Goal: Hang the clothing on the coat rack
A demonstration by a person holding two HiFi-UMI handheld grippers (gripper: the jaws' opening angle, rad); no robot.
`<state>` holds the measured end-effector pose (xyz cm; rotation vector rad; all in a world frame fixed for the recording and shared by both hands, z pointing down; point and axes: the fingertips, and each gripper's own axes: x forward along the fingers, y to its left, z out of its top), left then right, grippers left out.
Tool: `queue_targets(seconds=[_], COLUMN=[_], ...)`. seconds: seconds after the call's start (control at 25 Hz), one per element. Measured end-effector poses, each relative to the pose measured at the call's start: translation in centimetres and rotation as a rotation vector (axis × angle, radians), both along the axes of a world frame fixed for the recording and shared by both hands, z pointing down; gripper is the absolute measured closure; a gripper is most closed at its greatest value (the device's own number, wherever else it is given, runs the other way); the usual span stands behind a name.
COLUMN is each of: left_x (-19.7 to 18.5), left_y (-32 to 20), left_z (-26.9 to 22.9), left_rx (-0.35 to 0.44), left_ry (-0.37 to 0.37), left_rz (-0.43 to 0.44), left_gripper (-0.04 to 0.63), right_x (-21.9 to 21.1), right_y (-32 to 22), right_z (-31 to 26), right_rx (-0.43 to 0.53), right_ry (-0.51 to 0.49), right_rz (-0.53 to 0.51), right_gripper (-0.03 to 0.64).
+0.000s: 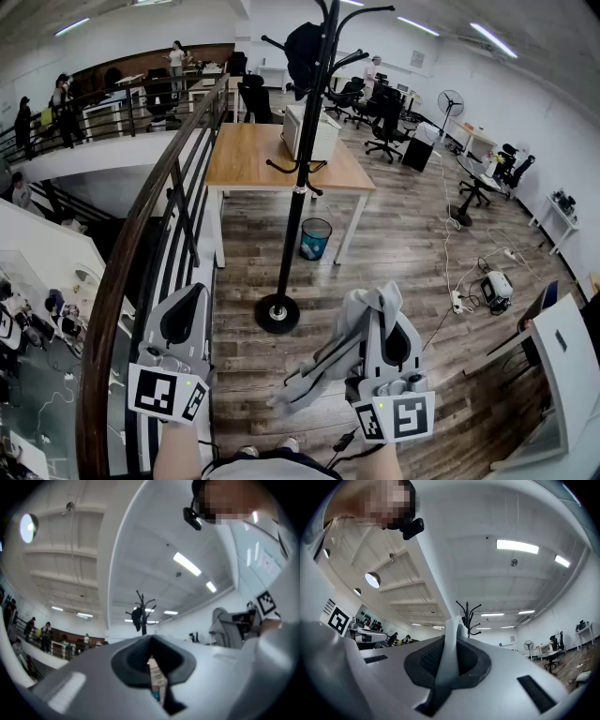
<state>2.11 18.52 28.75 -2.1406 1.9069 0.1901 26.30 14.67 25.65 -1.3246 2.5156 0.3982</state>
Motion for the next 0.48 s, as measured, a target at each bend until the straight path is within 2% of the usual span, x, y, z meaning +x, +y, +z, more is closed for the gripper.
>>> queue_targets(seconds=[0.48], left_x=[1.3], left_y=[-1.3], left_z=[-0.3], left_rx=[0.006], left_ry=[-0.016], left_rz=[-0.016], left_gripper=[0.589], right_x=[1.9], right_y=[-2.3], right_z=[0.8], right_rx=[-0.005], right_ry=[-0.014], right_rz=[-0.003], right_gripper=[0.610])
